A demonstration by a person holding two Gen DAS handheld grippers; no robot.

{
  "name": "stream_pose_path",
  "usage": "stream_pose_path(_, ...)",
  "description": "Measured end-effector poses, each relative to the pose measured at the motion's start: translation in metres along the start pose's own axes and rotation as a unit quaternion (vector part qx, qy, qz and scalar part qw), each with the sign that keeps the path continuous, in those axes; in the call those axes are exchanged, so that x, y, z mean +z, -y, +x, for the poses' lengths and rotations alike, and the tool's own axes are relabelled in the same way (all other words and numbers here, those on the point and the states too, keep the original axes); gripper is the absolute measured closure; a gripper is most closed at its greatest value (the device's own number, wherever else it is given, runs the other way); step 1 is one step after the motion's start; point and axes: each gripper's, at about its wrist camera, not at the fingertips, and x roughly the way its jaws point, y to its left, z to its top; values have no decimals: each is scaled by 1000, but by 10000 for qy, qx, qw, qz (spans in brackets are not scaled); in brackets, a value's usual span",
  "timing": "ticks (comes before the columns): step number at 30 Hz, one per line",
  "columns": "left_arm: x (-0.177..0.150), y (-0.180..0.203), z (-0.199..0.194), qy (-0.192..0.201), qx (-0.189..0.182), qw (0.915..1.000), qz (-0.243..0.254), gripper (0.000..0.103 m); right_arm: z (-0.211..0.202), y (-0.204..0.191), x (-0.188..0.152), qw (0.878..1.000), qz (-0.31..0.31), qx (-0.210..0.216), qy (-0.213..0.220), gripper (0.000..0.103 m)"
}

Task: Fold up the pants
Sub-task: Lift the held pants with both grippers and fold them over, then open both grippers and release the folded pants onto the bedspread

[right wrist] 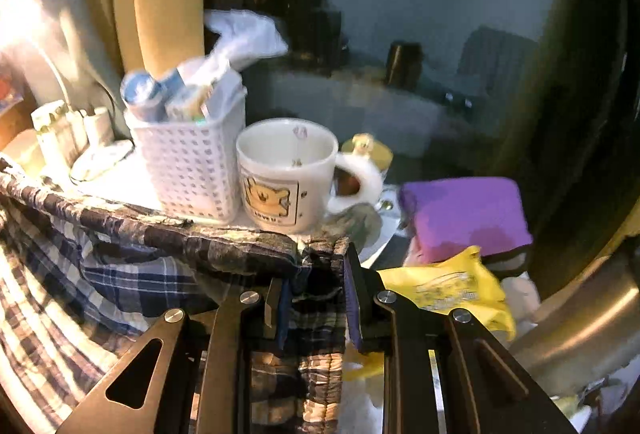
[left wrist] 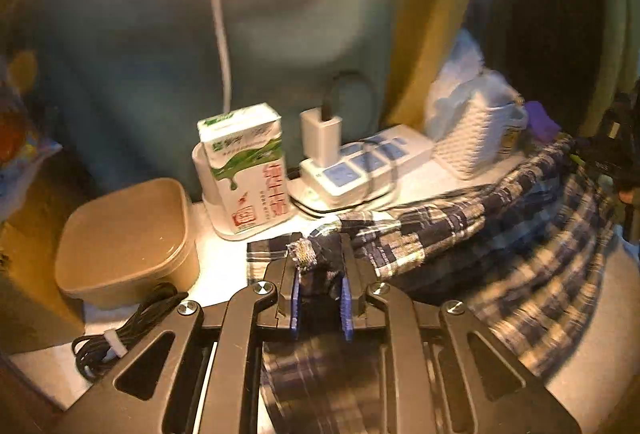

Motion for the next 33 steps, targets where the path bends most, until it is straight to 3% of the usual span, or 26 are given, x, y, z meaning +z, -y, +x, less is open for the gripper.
stream_pose_path(4,3,-14,30,-97,213,9994,-236,85,26,-5,3,9998,-72,16,-185,80)
stream_pose_path(6,5,-23,39,-101,374,9985,-384,78,36,-7,4,9995,-121,-31,-275,80)
stream_pose_path(11,3,-42,37,19,581,9954,-758,43,54,-12,7,9985,-223,-80,-499,80)
stream_pose_path(14,-1,-49,21,140,538,9945,-883,14,64,-16,8,9972,-334,-224,-623,71)
stream_pose_path(15,-3,-51,14,165,509,9944,-914,11,66,-17,7,9970,-347,-246,-648,65)
stream_pose_path(16,-5,-51,9,154,463,9946,-919,10,67,-18,7,9968,-356,-273,-668,59)
stream_pose_path(18,-14,-48,-2,-21,421,9954,-865,10,63,-18,6,9967,-383,-358,-627,38)
stream_pose_path(20,-26,-43,-8,-244,420,9950,-875,10,56,-19,5,9968,-394,-390,-581,33)
stream_pose_path(30,-102,-11,-37,-1001,-105,9872,-1236,10,-23,-32,-15,9988,-400,-209,-190,28)
stream_pose_path(33,-113,-6,-40,-993,-251,9860,-1318,11,-50,-35,-22,9994,-329,-112,-67,26)
